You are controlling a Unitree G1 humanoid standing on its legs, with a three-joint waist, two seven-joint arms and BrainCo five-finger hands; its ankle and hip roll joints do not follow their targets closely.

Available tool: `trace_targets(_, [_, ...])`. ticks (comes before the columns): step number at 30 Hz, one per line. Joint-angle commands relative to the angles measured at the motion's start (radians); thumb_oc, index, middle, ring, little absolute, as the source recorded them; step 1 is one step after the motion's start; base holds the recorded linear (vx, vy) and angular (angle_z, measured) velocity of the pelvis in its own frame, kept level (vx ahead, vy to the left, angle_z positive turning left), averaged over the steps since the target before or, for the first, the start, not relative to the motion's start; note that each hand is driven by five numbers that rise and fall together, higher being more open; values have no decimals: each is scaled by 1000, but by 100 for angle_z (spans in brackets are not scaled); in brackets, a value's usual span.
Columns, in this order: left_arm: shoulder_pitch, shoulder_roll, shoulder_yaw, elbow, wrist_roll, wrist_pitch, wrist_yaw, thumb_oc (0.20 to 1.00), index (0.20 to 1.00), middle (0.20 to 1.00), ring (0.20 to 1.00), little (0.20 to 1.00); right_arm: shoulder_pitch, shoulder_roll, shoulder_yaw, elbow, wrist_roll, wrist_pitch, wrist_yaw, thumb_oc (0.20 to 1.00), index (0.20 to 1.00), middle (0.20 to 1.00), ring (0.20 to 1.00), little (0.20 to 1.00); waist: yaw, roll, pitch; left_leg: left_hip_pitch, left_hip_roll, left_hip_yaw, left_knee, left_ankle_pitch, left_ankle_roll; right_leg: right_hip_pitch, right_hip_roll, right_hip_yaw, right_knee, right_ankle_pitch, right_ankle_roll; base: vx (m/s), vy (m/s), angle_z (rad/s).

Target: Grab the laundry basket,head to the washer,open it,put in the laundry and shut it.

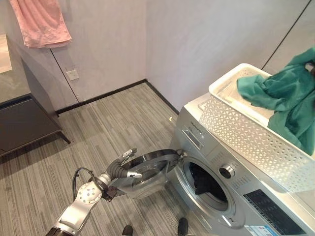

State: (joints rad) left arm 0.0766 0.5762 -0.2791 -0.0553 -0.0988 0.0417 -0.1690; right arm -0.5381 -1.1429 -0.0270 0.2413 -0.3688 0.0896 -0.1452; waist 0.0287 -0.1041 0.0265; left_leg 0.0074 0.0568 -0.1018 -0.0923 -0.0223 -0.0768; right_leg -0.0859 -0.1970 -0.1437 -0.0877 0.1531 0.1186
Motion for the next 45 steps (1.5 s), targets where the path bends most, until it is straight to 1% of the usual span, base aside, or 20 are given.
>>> trace_targets(1, [-54,19,22,-34,46,-72,22,1000,1000,1000,1000,1000,-48,-14,-127,-35,-41,-9,-78,200,200,200,200,200,13,-36,-27,54,-110,22,33,-136,159,11,-106,43,92,-2,114,-6,136,0])
trace_targets(2, [-54,20,22,-33,47,-72,22,1000,1000,1000,1000,1000,-44,-13,-130,-37,-41,-9,-77,200,200,200,200,200,15,-36,-29,58,-109,21,32,-142,160,14,-105,45,91,-7,117,-7,133,0])
trace_targets(4, [-50,15,30,-29,58,-74,26,1000,1000,1000,1000,1000,-14,-9,-154,-68,-52,-11,-77,200,200,200,200,200,9,-42,-32,66,-124,22,34,-149,170,9,-118,58,96,22,119,3,124,-5])
trace_targets(7, [-49,14,32,-28,69,-77,27,1000,1000,1000,1000,1000,11,-4,-171,-85,-58,-13,-72,200,200,200,200,200,10,-47,-31,71,-132,28,36,-155,177,7,-123,62,95,39,121,-13,106,-9])
trace_targets(12, [-43,15,51,-26,99,-84,35,1000,1000,1000,1000,1000,70,15,-207,-114,-69,-17,-68,200,200,200,200,200,12,-59,-29,77,-143,47,46,-167,185,6,-134,52,87,76,130,-17,60,-15])
trace_targets(13, [-44,15,56,-25,106,-83,39,1000,1000,1000,1000,1000,78,15,-213,-117,-66,-17,-66,200,200,200,200,200,10,-63,-27,78,-147,51,50,-171,188,3,-139,52,87,96,133,-21,24,-9])
trace_targets(16, [-42,14,63,-24,111,-83,46,1000,1000,1000,1000,1000,82,19,-212,-117,-61,-17,-62,200,200,200,200,200,13,-64,-20,75,-150,59,57,-173,192,-3,-142,51,90,112,133,-31,31,-13])
trace_targets(18, [-44,11,69,-24,113,-85,46,1000,1000,1000,1000,1000,99,27,-225,-119,-55,-15,-59,200,200,200,200,200,16,-59,-16,75,-149,64,56,-171,194,-3,-143,42,105,102,130,-40,41,-15])
trace_targets(21, [-56,22,84,-44,140,-94,57,1000,1000,1000,1000,1000,137,31,-256,-133,-42,-20,-50,200,200,200,200,200,17,-46,-11,71,-141,59,47,-160,194,-6,-138,28,157,65,119,-21,15,-3])
trace_targets(22, [-69,33,106,-76,165,-111,79,1000,1000,1000,1000,1000,158,27,-271,-142,-32,-28,-46,200,200,200,200,200,19,-34,-11,70,-138,53,42,-152,193,-3,-131,21,184,33,110,0,0,0])
trace_targets(25, [-90,41,127,-107,183,-122,106,1000,1000,1000,1000,1000,172,25,-280,-151,-21,-36,-42,200,200,200,200,200,20,-26,-10,70,-135,52,34,-143,190,-3,-128,2,215,12,105,-37,15,8])
trace_targets(26, [-117,51,146,-133,204,-133,134,1000,1000,1000,1000,1000,165,25,-266,-157,-16,-41,-33,200,200,200,200,200,25,-19,-7,69,-131,58,28,-134,189,-10,-131,-19,252,3,102,-57,5,4])
trace_targets(29, [-147,47,160,-156,183,-138,143,1000,1000,1000,1000,1000,126,29,-218,-140,-9,-41,-19,200,200,200,200,200,37,-19,-11,72,-134,76,11,-127,185,-6,-144,-61,275,-14,99,-31,-13,-9])
trace_targets(30, [-153,40,163,-170,153,-141,142,1000,1000,1000,1000,1000,101,34,-194,-132,-9,-38,-11,200,200,200,200,200,50,-29,-17,76,-142,90,7,-132,181,6,-160,-99,265,-1,107,9,-37,-21])
trace_targets(33, [-158,57,174,-194,156,-146,142,1000,1000,1000,1000,1000,36,22,-146,-106,-6,-37,-8,200,200,200,200,200,63,-36,-17,79,-146,107,8,-134,183,15,-178,-135,242,44,125,-2,-48,-13])
trace_targets(37, [-200,74,180,-218,175,-159,154,1000,1000,1000,1000,1000,-29,15,-89,-84,-3,-40,-9,200,200,200,200,200,60,-36,-12,82,-144,114,9,-134,181,23,-175,-145,229,58,130,-19,-60,-14])
trace_targets(40, [-323,105,172,-261,196,-181,180,1000,1000,1000,1000,1000,-89,8,-35,-65,-2,-42,-7,200,200,200,200,200,53,-33,-18,86,-137,116,7,-135,172,30,-171,-157,223,61,135,-14,-68,3])
trace_targets(41, [-329,105,171,-258,196,-180,182,1000,1000,1000,1000,1000,-96,7,-31,-62,-1,-42,-8,200,200,200,200,200,53,-32,-15,85,-136,116,8,-135,172,31,-170,-158,222,61,135,-20,-72,1])
trace_targets(43, [-466,108,119,-248,182,-183,190,1000,1000,1000,1000,1000,-171,9,34,-22,12,-43,-5,200,200,200,200,200,47,-28,-18,86,-131,124,7,-134,164,43,-170,-176,204,60,137,-23,-81,-1])
trace_targets(45, [-518,105,103,-239,178,-181,196,1000,1000,1000,1000,1000,-199,13,60,-10,14,-42,-3,200,200,200,200,200,43,-23,-19,86,-128,128,7,-133,161,48,-169,-183,196,57,137,-11,-50,-3])
